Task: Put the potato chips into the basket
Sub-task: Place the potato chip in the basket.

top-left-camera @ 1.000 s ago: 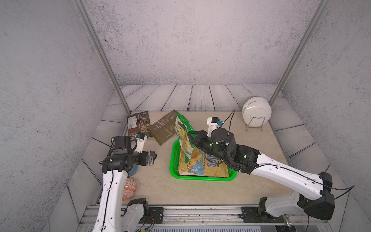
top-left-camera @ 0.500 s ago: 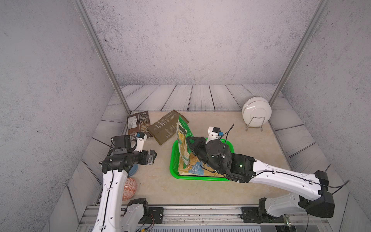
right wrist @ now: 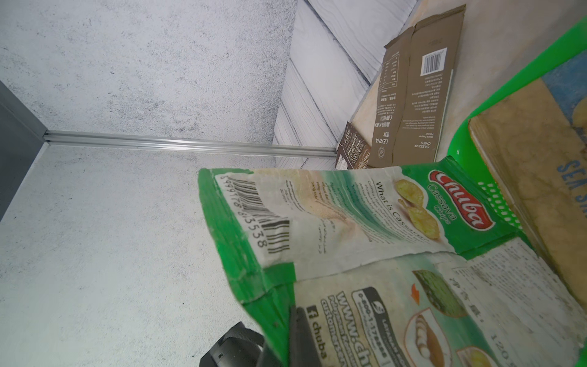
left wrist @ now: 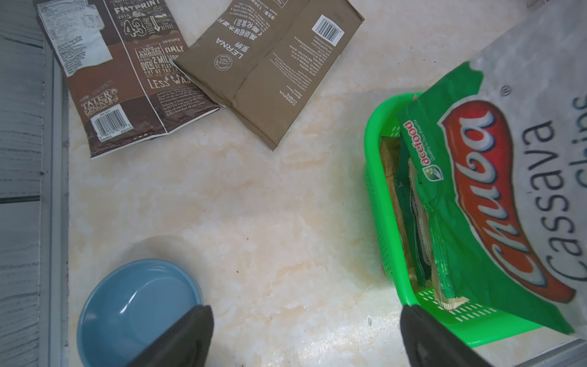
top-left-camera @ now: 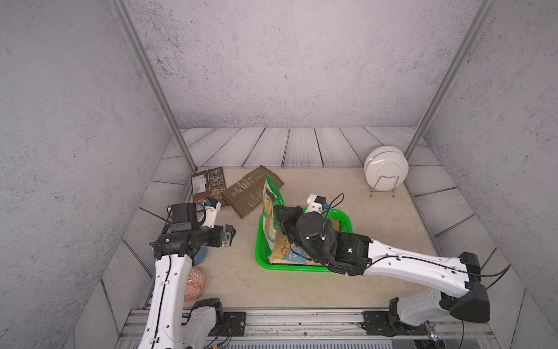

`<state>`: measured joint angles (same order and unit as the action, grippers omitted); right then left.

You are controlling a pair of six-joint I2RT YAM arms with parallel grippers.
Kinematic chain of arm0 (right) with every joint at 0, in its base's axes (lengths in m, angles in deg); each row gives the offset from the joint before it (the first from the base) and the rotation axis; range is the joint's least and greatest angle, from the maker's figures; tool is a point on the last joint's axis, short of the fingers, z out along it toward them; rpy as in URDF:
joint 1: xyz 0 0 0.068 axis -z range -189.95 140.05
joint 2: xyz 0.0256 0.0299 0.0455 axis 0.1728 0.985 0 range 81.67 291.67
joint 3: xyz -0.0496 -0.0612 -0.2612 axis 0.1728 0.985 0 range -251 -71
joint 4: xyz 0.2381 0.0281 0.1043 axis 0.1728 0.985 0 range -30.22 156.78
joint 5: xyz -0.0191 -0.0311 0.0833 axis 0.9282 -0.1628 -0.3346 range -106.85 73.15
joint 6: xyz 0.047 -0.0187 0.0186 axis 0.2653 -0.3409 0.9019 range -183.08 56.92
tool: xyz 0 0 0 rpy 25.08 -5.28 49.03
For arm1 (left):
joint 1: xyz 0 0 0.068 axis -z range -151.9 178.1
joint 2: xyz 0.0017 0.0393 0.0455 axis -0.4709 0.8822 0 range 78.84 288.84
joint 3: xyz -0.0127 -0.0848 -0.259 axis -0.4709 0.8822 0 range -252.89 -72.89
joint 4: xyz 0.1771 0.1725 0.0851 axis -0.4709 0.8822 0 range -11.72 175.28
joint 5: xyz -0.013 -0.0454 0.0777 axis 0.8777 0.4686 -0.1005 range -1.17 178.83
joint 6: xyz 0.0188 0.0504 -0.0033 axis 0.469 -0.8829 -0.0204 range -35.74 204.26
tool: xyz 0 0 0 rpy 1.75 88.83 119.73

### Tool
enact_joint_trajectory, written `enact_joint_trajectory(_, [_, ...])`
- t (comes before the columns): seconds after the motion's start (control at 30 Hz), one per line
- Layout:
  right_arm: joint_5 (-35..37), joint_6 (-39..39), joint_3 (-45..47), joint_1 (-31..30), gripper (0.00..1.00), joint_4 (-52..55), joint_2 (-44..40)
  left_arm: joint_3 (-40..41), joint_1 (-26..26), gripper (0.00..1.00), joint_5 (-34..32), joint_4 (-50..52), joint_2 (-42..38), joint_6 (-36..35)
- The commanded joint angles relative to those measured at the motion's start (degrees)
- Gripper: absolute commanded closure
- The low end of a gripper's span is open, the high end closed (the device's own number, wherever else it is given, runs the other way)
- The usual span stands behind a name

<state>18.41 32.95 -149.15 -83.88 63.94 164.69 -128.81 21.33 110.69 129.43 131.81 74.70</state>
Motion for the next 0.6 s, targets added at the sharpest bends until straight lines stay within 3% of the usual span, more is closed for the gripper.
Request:
enact_joint_trajectory(0.0, [2.51, 3.0, -1.65, -0.51, 1.0, -2.74, 1.91, 0.55, -0.52, 0.02, -0.07, -0.05, 0.29, 0.42])
enact_joint_trajectory(0.3, [6.14, 8.3, 0.72, -0.8, 1.0, 1.74, 1.69, 0.59, -0.51, 0.02, -0.16, -0.02, 0.29, 0.35])
enact_joint_trajectory(0.57, [11.87, 9.67, 9.16, -0.92, 1.0, 6.15, -6.12, 0.53, -0.44, 0.02, 0.09, 0.04, 0.64, 0.28])
